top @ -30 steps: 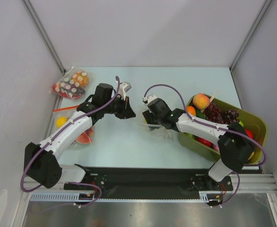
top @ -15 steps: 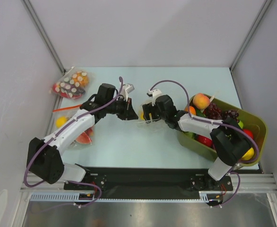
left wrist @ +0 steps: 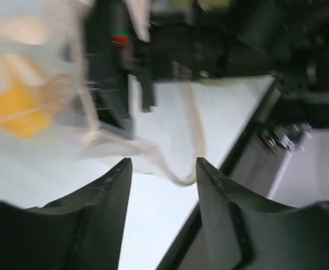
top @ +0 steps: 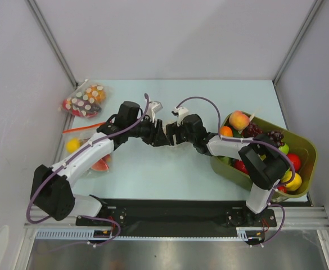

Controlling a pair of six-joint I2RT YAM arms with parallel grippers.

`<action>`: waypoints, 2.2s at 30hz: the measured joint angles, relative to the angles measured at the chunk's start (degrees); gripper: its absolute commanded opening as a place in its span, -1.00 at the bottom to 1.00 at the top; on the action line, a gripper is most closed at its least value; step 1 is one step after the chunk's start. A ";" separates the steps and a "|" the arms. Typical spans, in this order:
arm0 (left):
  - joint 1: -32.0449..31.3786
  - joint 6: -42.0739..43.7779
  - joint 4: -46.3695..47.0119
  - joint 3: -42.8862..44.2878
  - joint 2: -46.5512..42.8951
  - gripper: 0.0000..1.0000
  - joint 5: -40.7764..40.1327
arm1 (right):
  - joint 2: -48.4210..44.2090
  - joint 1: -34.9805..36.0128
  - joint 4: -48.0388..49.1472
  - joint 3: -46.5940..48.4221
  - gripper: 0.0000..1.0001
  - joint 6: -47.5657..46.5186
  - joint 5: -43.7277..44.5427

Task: Open the zip-top bag and remove the fake food

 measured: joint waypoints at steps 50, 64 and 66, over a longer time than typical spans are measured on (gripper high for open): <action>4.11 -10.93 21.73 3.17 28.06 -0.99 -22.64 | 1.38 -1.38 7.61 -2.67 0.61 8.87 -2.08; 4.11 -10.95 20.76 3.15 29.00 -0.99 -22.56 | 4.57 0.02 0.37 2.49 0.59 8.79 1.64; 4.11 -10.97 20.65 3.15 29.00 -0.99 -22.29 | 4.68 0.94 -1.75 3.26 0.59 8.26 2.71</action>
